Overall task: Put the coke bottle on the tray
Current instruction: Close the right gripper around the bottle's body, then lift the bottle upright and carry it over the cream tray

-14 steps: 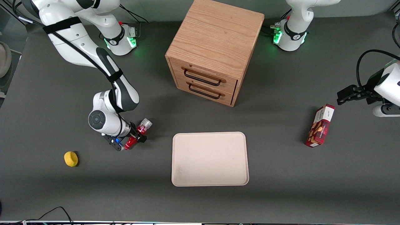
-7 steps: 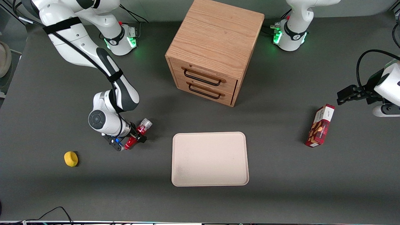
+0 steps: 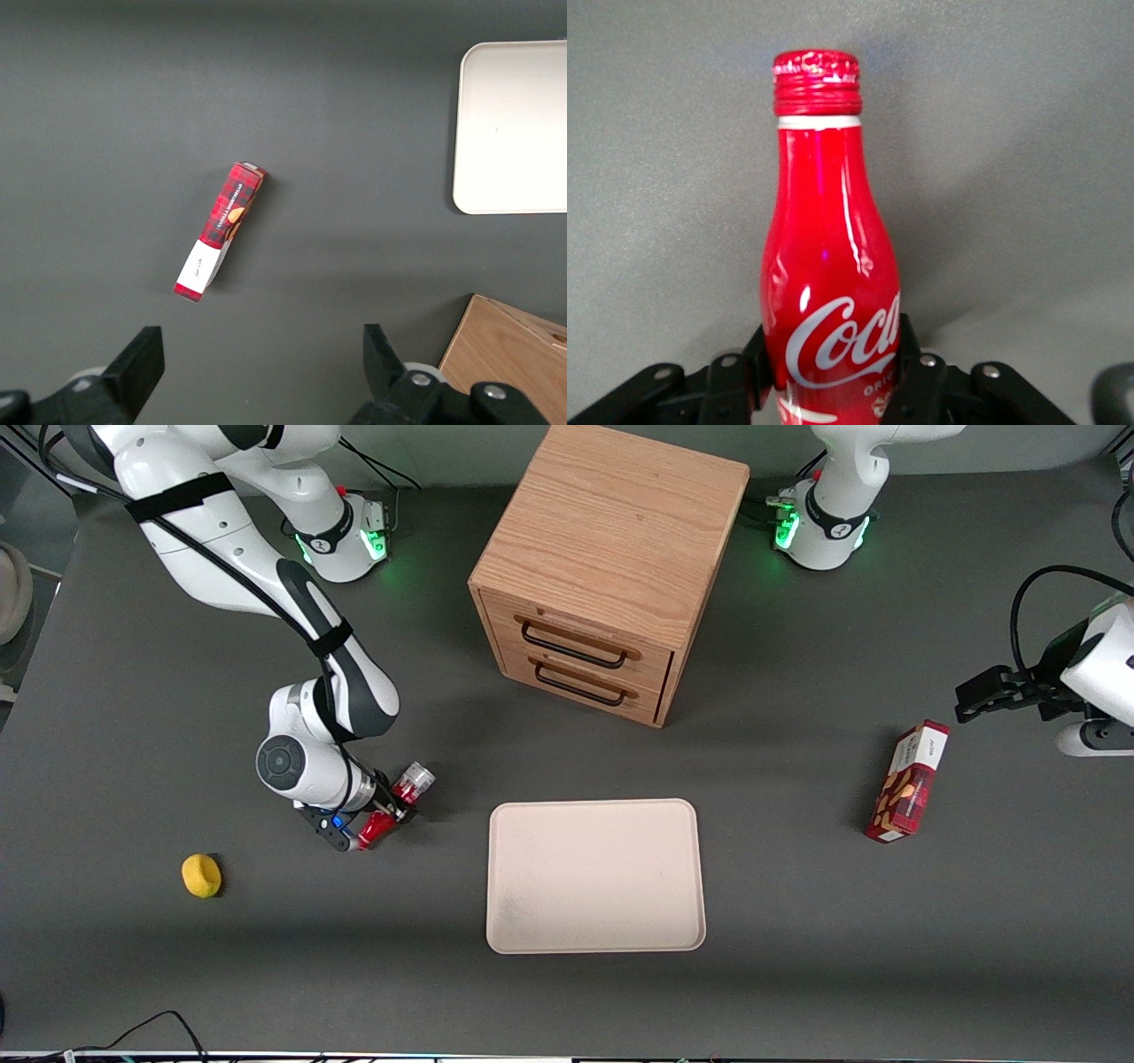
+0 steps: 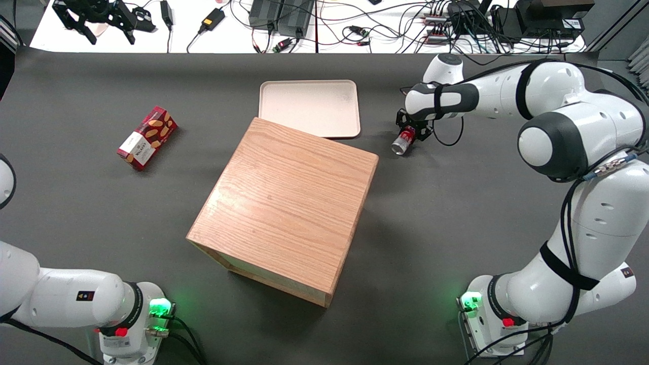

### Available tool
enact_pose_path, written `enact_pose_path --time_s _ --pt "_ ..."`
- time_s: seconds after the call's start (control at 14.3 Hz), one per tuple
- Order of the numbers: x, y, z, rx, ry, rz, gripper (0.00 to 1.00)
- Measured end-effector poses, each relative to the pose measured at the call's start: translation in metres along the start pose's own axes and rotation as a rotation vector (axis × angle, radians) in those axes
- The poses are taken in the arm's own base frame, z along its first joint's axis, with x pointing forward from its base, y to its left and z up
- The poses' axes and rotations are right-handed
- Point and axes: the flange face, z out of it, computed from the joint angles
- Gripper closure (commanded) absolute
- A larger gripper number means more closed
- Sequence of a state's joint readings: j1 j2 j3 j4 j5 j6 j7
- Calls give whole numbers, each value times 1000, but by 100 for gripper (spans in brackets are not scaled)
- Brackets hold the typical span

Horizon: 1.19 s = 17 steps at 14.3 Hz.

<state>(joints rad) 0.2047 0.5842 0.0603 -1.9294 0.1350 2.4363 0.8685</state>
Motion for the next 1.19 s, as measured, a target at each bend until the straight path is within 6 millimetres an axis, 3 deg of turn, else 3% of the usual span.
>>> enact_pose_path --time_s 0.28,0.42,0.56,0.84,0.98,1.05,1.19 --pt "-3 -6 -7 9 0 -9 100" --pt "-8 -16 -30 -2 -19 -25 100" --pt "-10 -30 -79 -26 -50 -43 100" --pt "-14 -61 -208 -22 -70 -90 100" --pt "-27 -78 -259 20 -53 -127 100" --pt "-34 -86 -275 42 -46 -147 100" --pt "-54 -105 -285 73 -46 -193 100"
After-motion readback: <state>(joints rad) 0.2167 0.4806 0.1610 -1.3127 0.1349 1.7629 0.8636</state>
